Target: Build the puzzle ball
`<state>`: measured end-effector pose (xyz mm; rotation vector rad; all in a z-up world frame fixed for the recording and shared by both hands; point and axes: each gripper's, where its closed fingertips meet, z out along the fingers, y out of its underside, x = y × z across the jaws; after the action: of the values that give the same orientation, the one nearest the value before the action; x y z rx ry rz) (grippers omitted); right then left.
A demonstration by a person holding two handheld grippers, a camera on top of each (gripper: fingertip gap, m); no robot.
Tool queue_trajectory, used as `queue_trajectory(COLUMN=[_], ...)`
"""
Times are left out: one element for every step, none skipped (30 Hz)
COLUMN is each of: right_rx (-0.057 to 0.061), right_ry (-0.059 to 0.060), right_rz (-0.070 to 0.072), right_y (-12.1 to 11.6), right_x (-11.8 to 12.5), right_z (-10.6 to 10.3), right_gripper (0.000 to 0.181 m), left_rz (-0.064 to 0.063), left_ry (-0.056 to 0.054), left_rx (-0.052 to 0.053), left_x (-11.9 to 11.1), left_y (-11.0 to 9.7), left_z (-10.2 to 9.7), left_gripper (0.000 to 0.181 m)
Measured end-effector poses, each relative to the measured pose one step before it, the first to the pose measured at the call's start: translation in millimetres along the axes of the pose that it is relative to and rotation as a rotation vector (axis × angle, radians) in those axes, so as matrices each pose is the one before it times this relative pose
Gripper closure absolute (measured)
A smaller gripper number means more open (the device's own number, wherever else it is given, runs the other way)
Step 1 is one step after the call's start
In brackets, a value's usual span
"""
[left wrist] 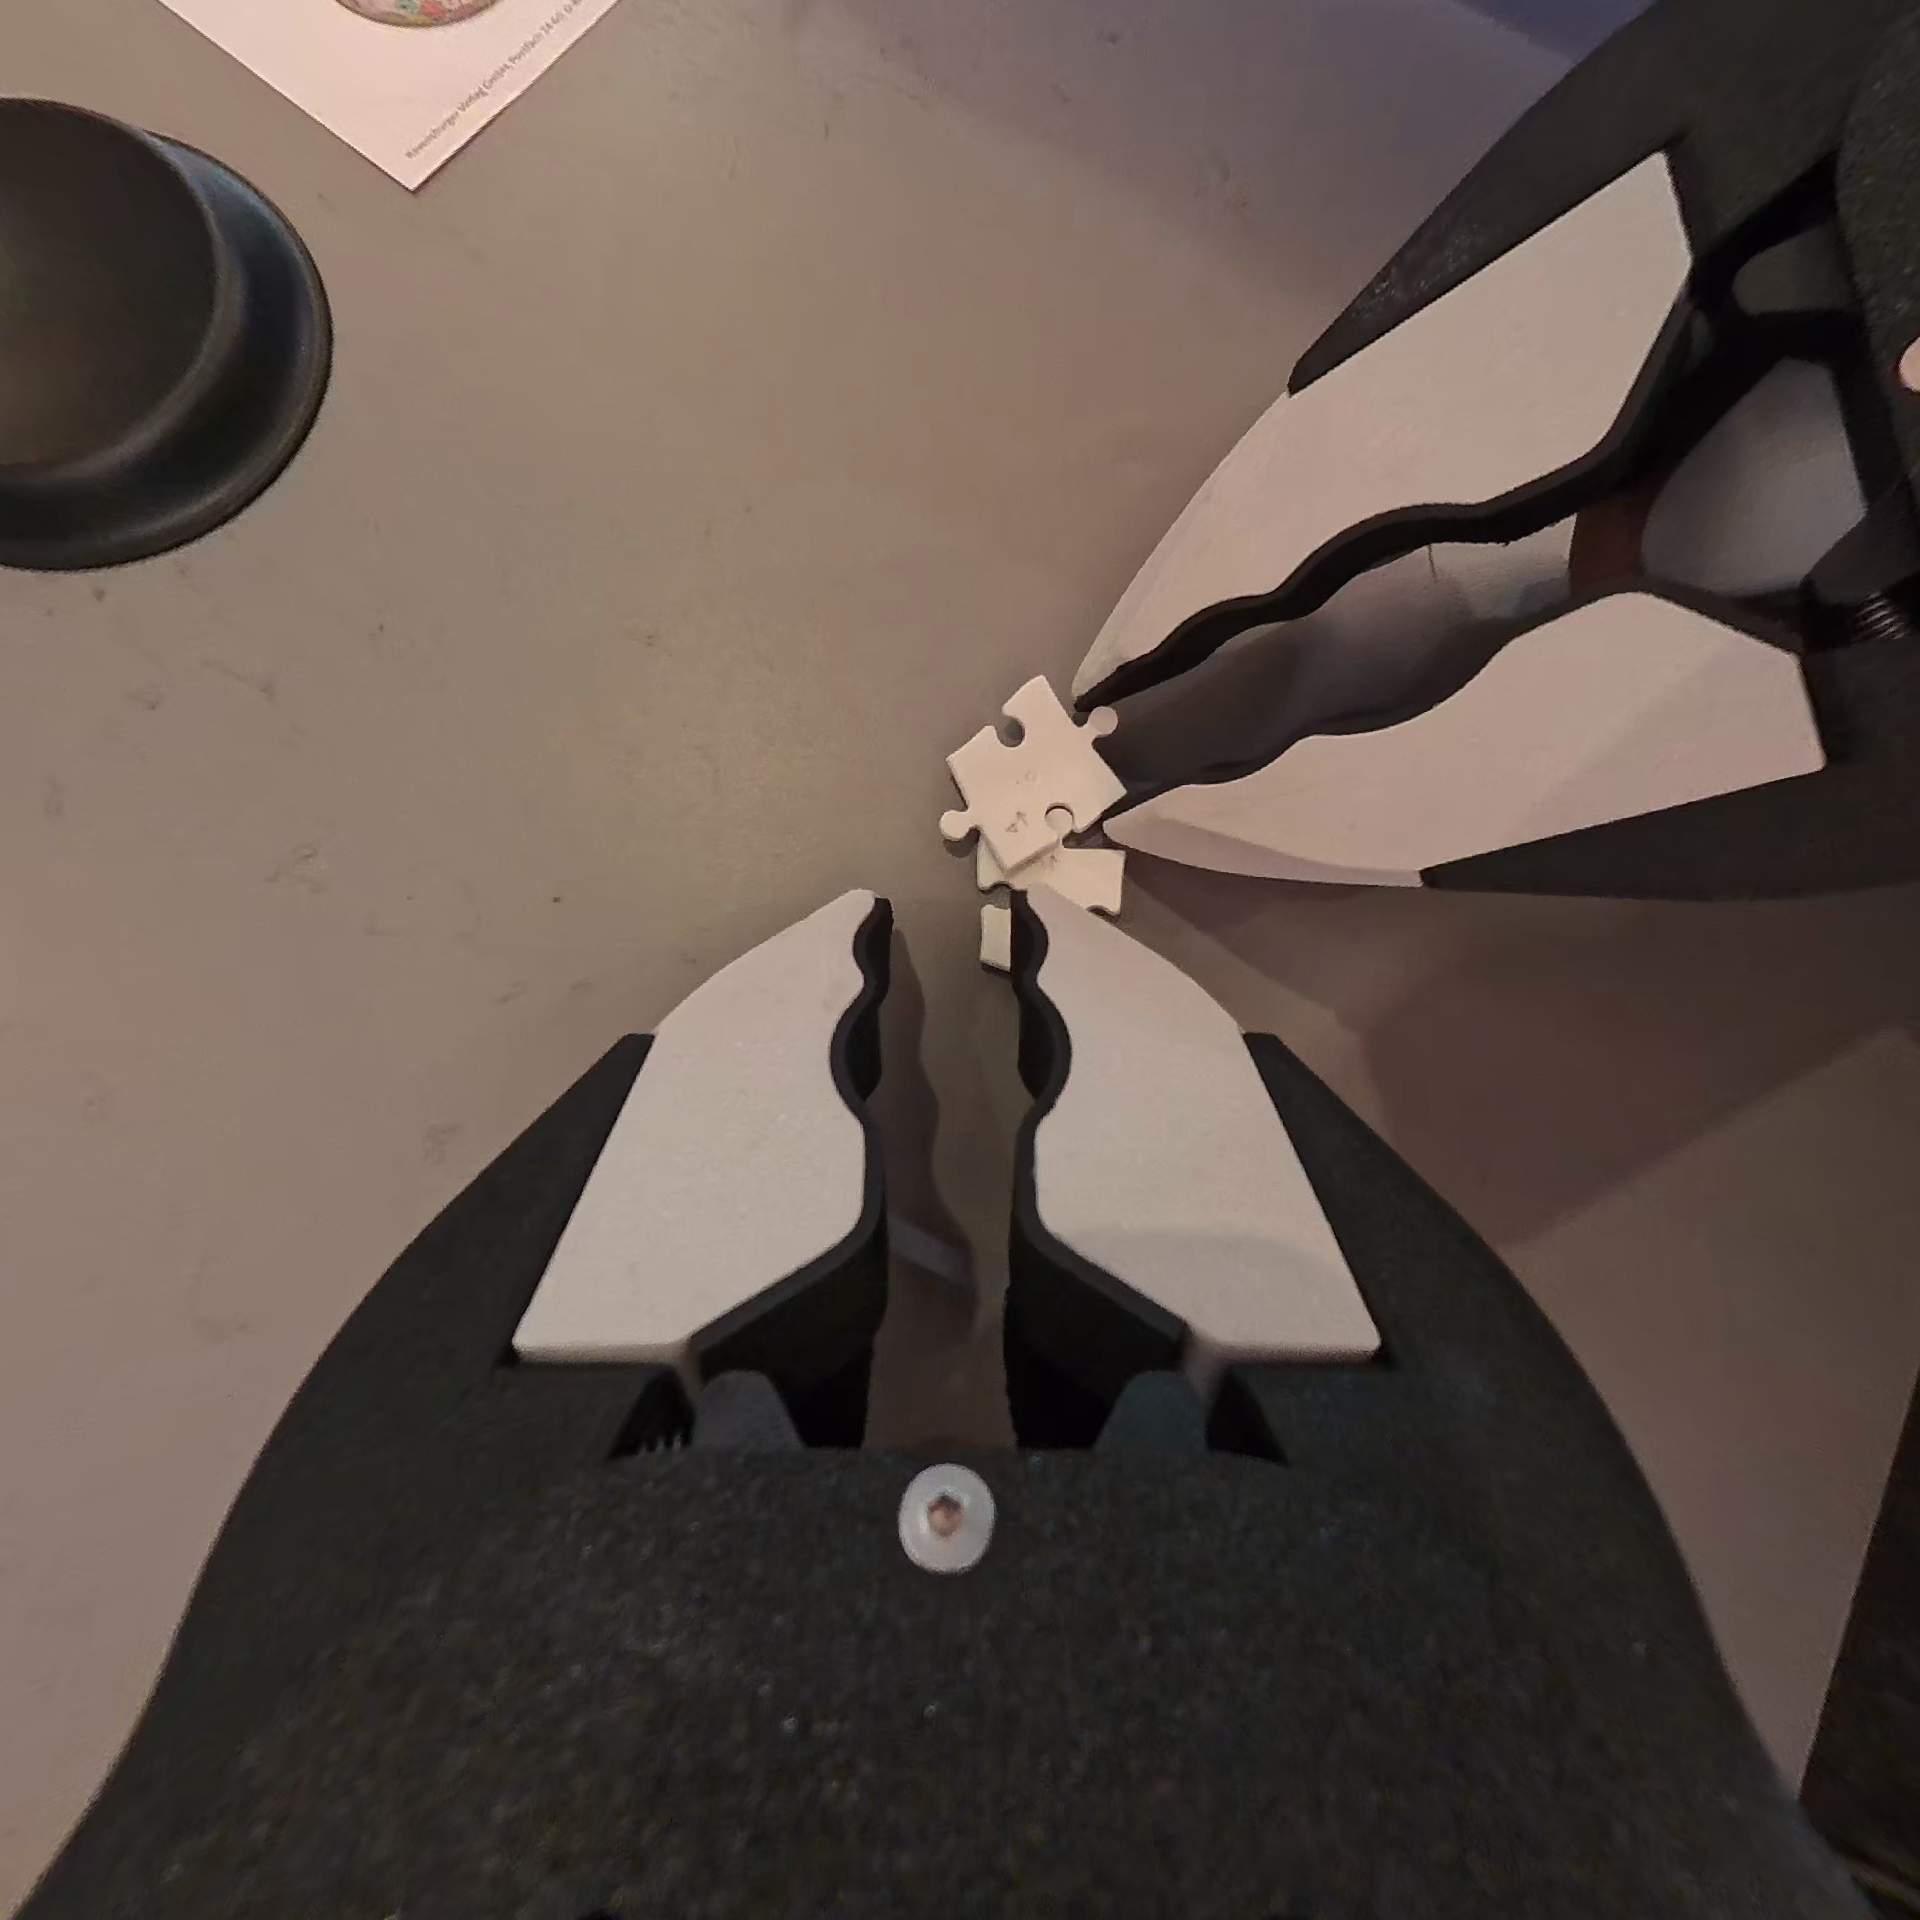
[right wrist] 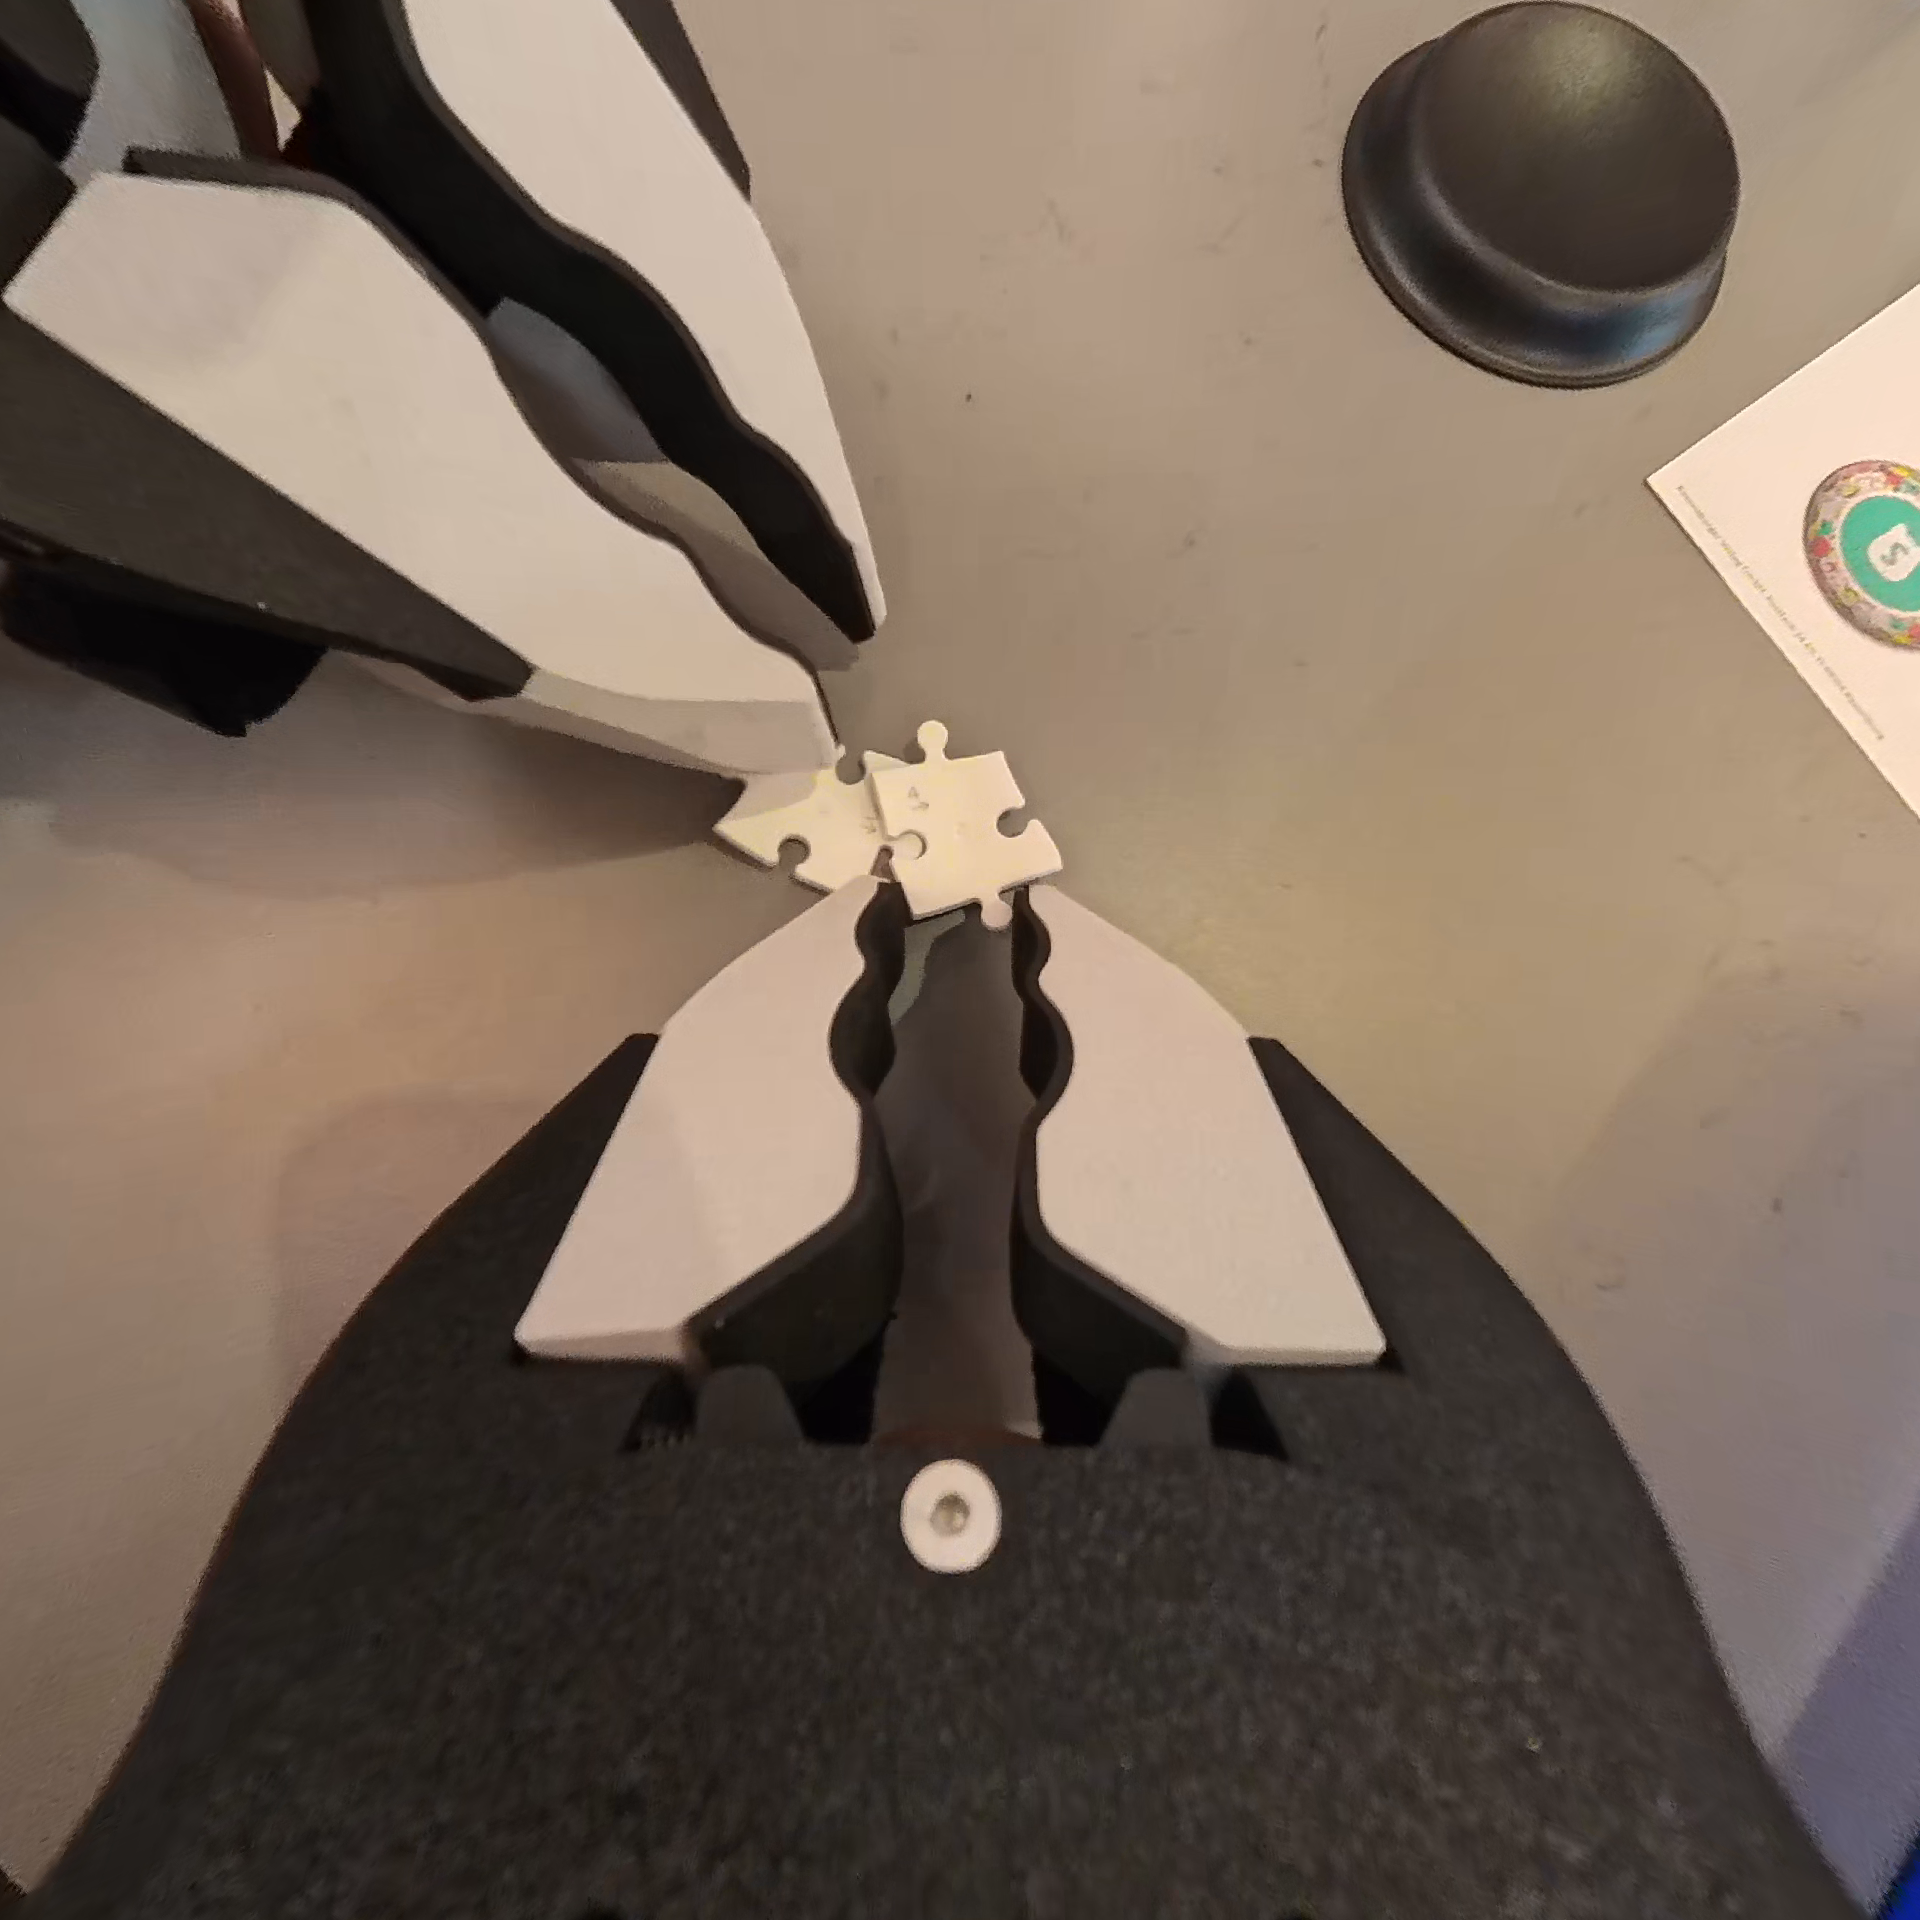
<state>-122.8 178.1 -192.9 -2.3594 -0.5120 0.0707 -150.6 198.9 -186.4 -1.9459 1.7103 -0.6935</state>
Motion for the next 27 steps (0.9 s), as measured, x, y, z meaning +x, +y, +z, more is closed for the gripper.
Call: queue_trajectory(right_rx=[-0.0009,-0.0015,-0.0002,0.0008,0.0012,-0.0005,-0.0019,0.0017,0.0015,-0.0012,0.0012,0.0031,0.0021,0.0059,0.0098,0.0073,0.0012,-0.0003,0.0039,0.0045,-0.0007,-0.0038,-0.003,0.0012,0.0092,0.0096,0.0025], right_ry=[0.0016,-0.004,-0.0046,-0.0011,0.0005,-0.0006,-0.0011,-0.0026,-0.0015,-0.0021,-0.0044,-0.0081,-0.0101,-0.01,-0.0105,-0.0073,-0.0062,-0.0151,-0.0199,-0.0114,-0.0038,-0.0013,-0.0073,-0.0224,-0.0251,-0.0102,-0.0049], right_rz=[0.0017,0.001,0.0021,0.0015,-0.0006,-0.001,0.0001,0.0006,0.0015,0.0005,-0.0008,-0.0014,-0.0019,-0.0061,-0.0135,-0.0218,-0.0278,-0.0327,-0.0316,-0.0225,-0.0123,-0.0022,0.0039,0.002,-0.0026,-0.0052,-0.0077], right_y=[0.05,0.03,0.03,0.07,-0.05,0.17,0.38,-0.11,-0.09,0.16,-0.14,-0.53,-0.53,-1.27,-1.88,-1.8,-0.7,-0.35,-0.27,0.36,1.05,1.22,0.81,-0.43,-1.71,-1.71,-0.72], right_x=[0.32,-0.44,-0.59,-0.11,0.07,-0.01,0.0,-0.2,-0.11,-0.15,-0.67,-1.32,-1.77,-1.45,-0.76,1.03,2.4,2.33,2.12,3.59,5.08,5.14,3.67,0.19,-1.96,-1.26,-1.29], right_z=[-0.11,-0.21,-0.27,-0.48,-0.41,-0.4,-0.24,-0.36,-0.37,-0.34,-0.61,-0.64,-0.88,-1.33,-1.48,-1.12,-0.68,-0.12,-0.03,0.19,0.71,0.94,1.1,0.75,0.54,0.53,0.86], right_gripper=[0.161,0.161,0.161,0.161,0.161,0.161,0.161,0.161,0.161,0.161,0.161,0.161,0.161,0.161,0.161,0.161,0.161,0.161,0.161,0.161,0.161,0.161,0.161,0.161,0.161,0.161,0.162], left_rz=[0.0008,0.0012,0.0011,0.0017,0.0024,0.0023,0.0026,0.0028,0.0027,0.0026,0.0026,0.0023,0.0013,0.0004,-0.0008,-0.0012,-0.0009,-0.0006,0.0002,0.0003,-0.001,-0.0015,-0.0013,-0.0012,-0.0016,-0.0016,-0.0006], left_ry=[-0.0015,-0.0011,-0.0006,-0.0016,-0.0019,-0.0014,-0.0005,-0.0005,-0.0017,-0.0019,-0.0011,-0.0003,-0.0006,0.0006,0.0013,0.0002,0.0015,0.0031,0.0002,-0.0004,0.0017,0.0022,0.0011,-0.0005,0.0002,0.0001,-0.0007], left_rx=[-0.0016,-0.0018,-0.0035,-0.0022,-0.0012,-0.0015,-0.0013,-0.0017,-0.002,-0.0021,-0.0021,-0.0016,-0.0017,-0.0018,-0.0017,0.0005,0.0021,0.002,0.0021,0.0013,-0.002,-0.0023,-0.0009,0.002,0.0012,0.0,-0.0006], left_x=[-0.07,0.18,0.33,0.34,0.46,0.75,0.92,1.2,0.93,1.09,1.17,1.19,1.12,1.03,1.1,0.77,1.13,1.26,0.64,0.39,0.28,0.18,-0.06,-0.17,-0.33,-0.34,-0.51], left_y=[0.34,0.26,0.61,0.5,0.34,0.34,0.47,0.62,0.8,0.96,1.17,1.23,1.38,1.49,1.48,1.2,0.88,0.6,0.39,0.28,0.39,0.47,0.12,-0.31,-0.44,-0.3,-0.28], left_z=[0.18,0.15,0.18,-0.01,-0.16,-0.27,-0.38,-0.33,-0.48,-0.34,-0.38,-0.33,-0.45,-0.3,-0.43,-0.41,-0.45,-0.35,-0.07,0.28,0.52,0.71,0.8,0.43,0.27,0.33,0.21], left_gripper=[0.16,0.159,0.16,0.16,0.16,0.16,0.16,0.16,0.16,0.16,0.16,0.16,0.16,0.16,0.16,0.16,0.16,0.16,0.16,0.16,0.16,0.16,0.16,0.16,0.16,0.16,0.16])
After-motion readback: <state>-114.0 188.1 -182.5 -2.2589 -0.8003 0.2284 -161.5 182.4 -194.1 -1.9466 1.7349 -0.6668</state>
